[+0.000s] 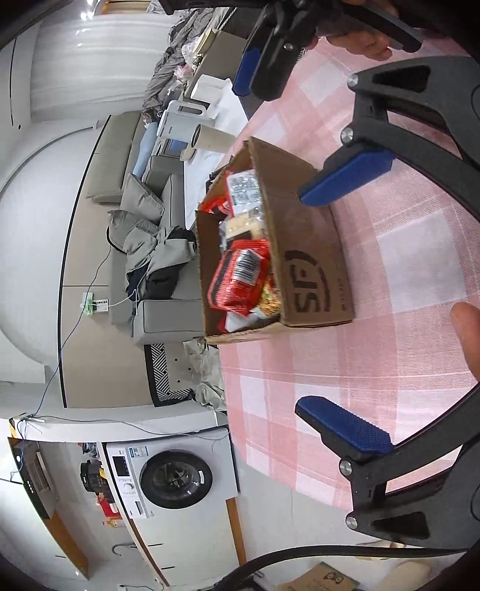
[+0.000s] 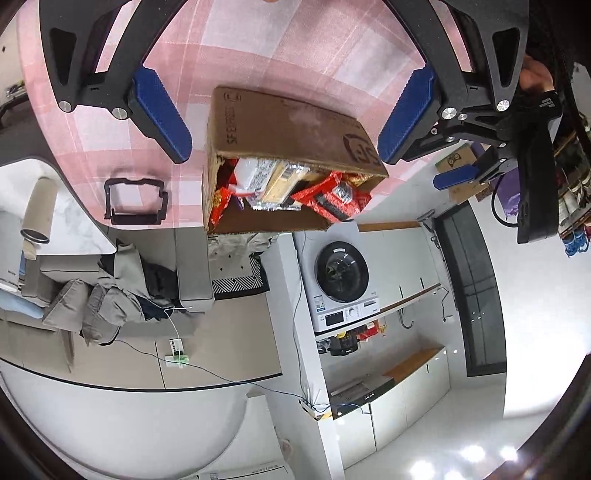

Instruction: Organize snacks

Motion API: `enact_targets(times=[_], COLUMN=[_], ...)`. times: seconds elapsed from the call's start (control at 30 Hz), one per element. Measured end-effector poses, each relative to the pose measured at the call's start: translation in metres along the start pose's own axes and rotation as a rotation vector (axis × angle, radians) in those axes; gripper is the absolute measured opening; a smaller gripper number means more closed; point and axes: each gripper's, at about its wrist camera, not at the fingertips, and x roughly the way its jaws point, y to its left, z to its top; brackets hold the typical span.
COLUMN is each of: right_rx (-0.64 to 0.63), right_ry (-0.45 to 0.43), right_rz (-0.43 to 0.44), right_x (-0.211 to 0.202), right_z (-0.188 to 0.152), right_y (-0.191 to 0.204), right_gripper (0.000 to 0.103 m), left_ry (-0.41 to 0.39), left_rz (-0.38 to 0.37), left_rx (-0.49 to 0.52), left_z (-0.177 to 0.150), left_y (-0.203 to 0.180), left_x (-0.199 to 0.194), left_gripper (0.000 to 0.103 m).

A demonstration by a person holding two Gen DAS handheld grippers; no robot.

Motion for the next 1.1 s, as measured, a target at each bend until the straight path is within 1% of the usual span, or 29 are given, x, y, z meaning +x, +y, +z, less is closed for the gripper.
enact_targets(times=[0.07,0.23,0.47,0.63,0.8,1.0,1.1], right_rx=[-0.008,-0.031,-0.022,-0.038,-0.031,-0.04,-0.049], right_ry=[0.007,0.024,-0.005,-0.036,-0.061,-0.089,-0.088], right_rz=[0.004,0.006,-0.009,-0.032,-0.027,-0.029,-0.036], right_x=[0.001,0.006,0.007,0.003,0.0,-0.005,-0.005], right_z=[-0.007,-0.021,-0.034,-0.037,-0.04,-0.044,-0.044], right_y=[0.001,0.003,-0.001,-0.004,-0.006,-0.006,-0.005], right_gripper=[0.103,0.103,0.103,0.103,0.103,0.103,0.103], left_ry=[-0.004,-0.015,-0.082,-0.101,-0.113,-0.112,-0.117], left_rz=[-0.004,-0.049,-0.029,0.009,0.026,0.032,0.033], left_rx=[-0.013,-0.088,-0.114,-0.097,-0.094,-0.09,-0.079], left_z=[-0.008,-0.026,-0.035,-0.039,-0.039,-0.039,-0.038], left_y=[0.002,0.015,0.022,0.019,0.017,0.015,0.015], left_x=[0.0,-0.001,-0.005,-0.005,-0.005,-0.003,-0.002], left_gripper=[0.102,0.102,0.102,0.102,0.102,0.102,0.102])
